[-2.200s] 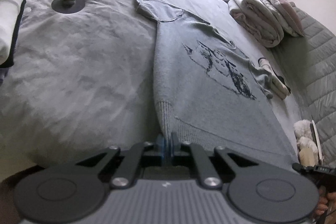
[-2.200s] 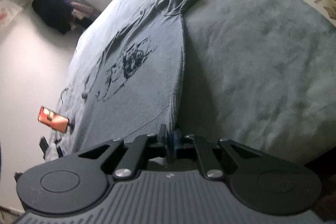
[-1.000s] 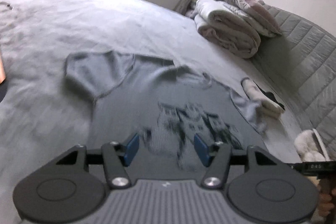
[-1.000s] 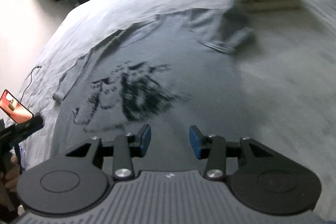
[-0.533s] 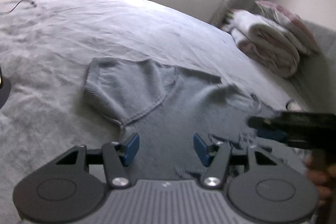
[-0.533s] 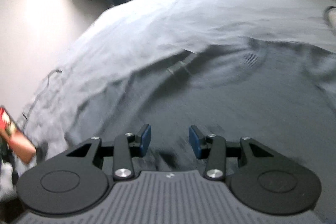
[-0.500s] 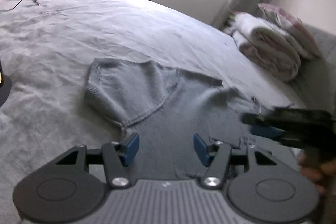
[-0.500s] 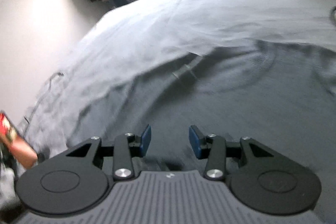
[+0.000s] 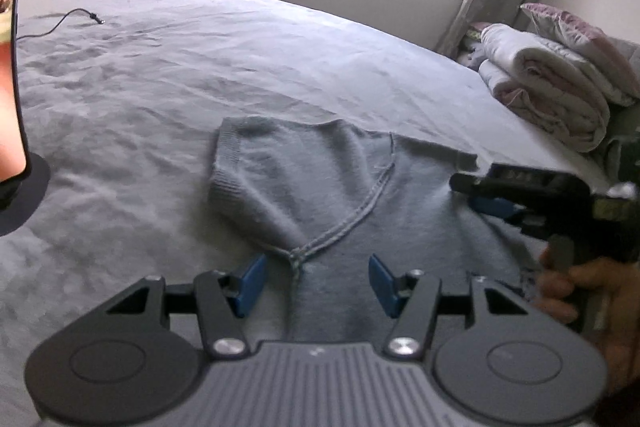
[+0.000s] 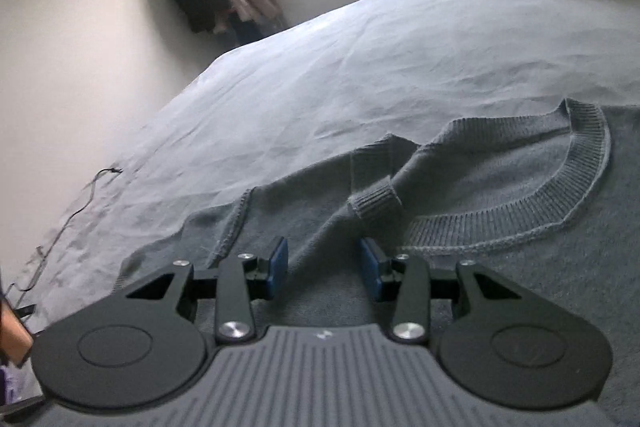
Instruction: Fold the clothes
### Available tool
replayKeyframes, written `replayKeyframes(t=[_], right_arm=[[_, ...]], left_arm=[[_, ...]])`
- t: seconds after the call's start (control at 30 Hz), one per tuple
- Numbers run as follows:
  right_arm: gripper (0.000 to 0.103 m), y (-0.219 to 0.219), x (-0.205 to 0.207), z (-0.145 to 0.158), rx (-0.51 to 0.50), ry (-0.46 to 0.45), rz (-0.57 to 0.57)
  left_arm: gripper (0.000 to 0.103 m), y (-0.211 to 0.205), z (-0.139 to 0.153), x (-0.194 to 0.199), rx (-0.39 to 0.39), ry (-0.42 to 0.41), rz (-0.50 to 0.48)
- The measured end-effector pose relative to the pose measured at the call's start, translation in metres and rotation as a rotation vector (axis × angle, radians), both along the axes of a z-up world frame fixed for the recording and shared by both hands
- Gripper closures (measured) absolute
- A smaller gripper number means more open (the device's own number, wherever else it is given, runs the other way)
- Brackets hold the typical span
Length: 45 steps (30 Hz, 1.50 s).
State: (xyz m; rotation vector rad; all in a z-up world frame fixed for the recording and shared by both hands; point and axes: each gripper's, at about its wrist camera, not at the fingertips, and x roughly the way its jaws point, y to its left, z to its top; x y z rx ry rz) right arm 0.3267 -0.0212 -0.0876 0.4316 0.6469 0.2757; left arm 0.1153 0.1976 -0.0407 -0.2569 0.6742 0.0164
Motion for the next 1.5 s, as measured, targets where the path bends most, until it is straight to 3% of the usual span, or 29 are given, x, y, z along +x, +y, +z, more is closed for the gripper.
replayKeyframes(t=[0.1, 0.23, 0.33, 0.43, 0.67, 0.77, 0.83, 0.87, 0.9, 1.0, 1.07, 1.13, 1.23, 1.37, 1.5], right_arm=[[0.058, -0.021, 0.001, 0.006, 0.122, 0.051, 0.024], [0.058, -0.052, -0.002, 0.028, 0.111, 0.081, 0.009], [0.048, -0.077, -0.012, 0.044, 0.079, 0.026, -0.046], [0.047, -0.097, -0.015, 0.045, 0.106, 0.014, -0.107], [0.047, -0.111, -0.012, 0.031, 0.11, 0.06, -0.161], [0.047, -0.112, -0.012, 0.028, 0.095, 0.064, -0.171], [0.047, -0.11, -0.009, 0.025, 0.095, 0.074, -0.16], [0.047, -0.108, -0.01, 0.025, 0.091, 0.077, -0.156], [0.047, -0.106, -0.01, 0.024, 0.084, 0.078, -0.153], [0.047, -0.101, -0.01, 0.025, 0.053, 0.074, -0.15], [0.047, -0.099, -0.01, 0.024, 0.034, 0.073, -0.151], [0.047, -0.097, -0.01, 0.022, 0.019, 0.073, -0.152], [0.047, -0.099, -0.008, 0.02, 0.023, 0.075, -0.157], [0.047, -0.103, -0.009, 0.019, 0.046, 0.078, -0.162], [0.047, -0.103, -0.01, 0.019, 0.045, 0.079, -0.162]], left_arm=[[0.039, -0.005, 0.003, 0.004, 0.065, 0.006, -0.04], [0.036, -0.012, 0.008, 0.039, 0.174, 0.057, -0.029], [0.035, -0.018, 0.022, 0.077, 0.194, 0.006, -0.052], [0.033, -0.029, 0.027, 0.124, 0.225, -0.012, -0.103], [0.033, -0.059, 0.012, 0.203, 0.259, 0.057, -0.32], [0.034, -0.066, 0.004, 0.224, 0.26, 0.096, -0.367], [0.058, -0.068, 0.005, 0.229, 0.239, 0.105, -0.375], [0.085, -0.07, 0.006, 0.23, 0.211, 0.123, -0.375], [0.095, -0.073, 0.007, 0.229, 0.199, 0.134, -0.368], [0.097, -0.088, 0.014, 0.216, 0.301, 0.052, -0.289], [0.097, -0.088, 0.013, 0.212, 0.351, -0.004, -0.186], [0.098, -0.083, 0.004, 0.217, 0.362, 0.017, -0.127], [0.097, -0.074, -0.001, 0.219, 0.32, 0.042, -0.147], [0.065, -0.064, 0.011, 0.216, 0.208, 0.008, -0.212], [0.058, -0.073, 0.021, 0.212, 0.138, -0.035, -0.295]])
